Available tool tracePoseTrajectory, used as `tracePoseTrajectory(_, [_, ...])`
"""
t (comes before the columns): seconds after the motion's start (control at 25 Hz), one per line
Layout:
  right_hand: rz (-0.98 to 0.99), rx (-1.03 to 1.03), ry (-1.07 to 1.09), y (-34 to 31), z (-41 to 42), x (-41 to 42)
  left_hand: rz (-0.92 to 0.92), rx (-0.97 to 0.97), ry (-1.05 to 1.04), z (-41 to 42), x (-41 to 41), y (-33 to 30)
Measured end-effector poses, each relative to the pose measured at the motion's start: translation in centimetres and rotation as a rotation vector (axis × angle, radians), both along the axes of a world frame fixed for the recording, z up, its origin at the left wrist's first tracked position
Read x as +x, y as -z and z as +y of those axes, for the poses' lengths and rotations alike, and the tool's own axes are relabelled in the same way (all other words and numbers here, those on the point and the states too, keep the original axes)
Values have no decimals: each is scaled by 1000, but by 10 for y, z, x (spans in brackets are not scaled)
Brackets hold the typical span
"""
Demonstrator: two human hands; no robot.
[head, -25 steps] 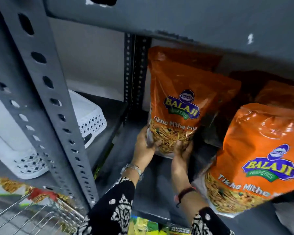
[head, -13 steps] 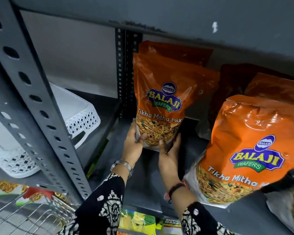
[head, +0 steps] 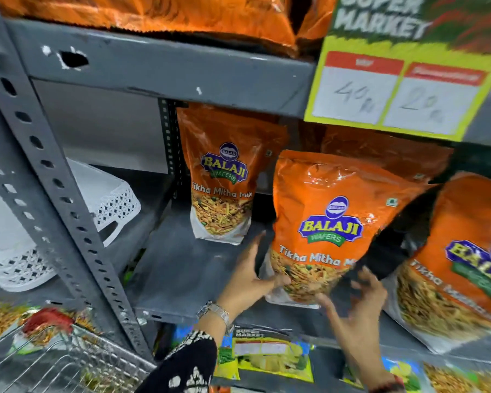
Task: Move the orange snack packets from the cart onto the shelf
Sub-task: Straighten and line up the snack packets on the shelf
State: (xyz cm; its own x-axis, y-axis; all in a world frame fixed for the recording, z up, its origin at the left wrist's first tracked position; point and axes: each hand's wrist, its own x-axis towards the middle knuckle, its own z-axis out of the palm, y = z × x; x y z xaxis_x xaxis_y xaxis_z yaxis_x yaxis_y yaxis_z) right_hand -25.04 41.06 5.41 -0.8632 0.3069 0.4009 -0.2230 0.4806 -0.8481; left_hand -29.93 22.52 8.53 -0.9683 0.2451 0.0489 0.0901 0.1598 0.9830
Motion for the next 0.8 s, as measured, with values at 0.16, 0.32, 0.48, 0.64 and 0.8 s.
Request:
tracePoseTrajectory(0.16, [-199, 21, -276, 4, 13, -21, 1, -16, -17, 20, 3, 0])
tracePoseTrajectory(0.32, [-244, -28, -330, 4, -11, -26, -28, -30, -43, -6, 4, -6])
tracePoseTrajectory(0.48, [-265, -95, -420, -7, -57, -28, -42, -61, -124, -58, 7, -5])
tracePoseTrajectory(0.64, [-265, -143, -506, -9, -101, -35, -55, -14, -192, -102, 12, -6])
tracePoseTrajectory(0.8, [-243, -158, -481, -8, -130, -39, -39, 11, -287, -121, 19, -1])
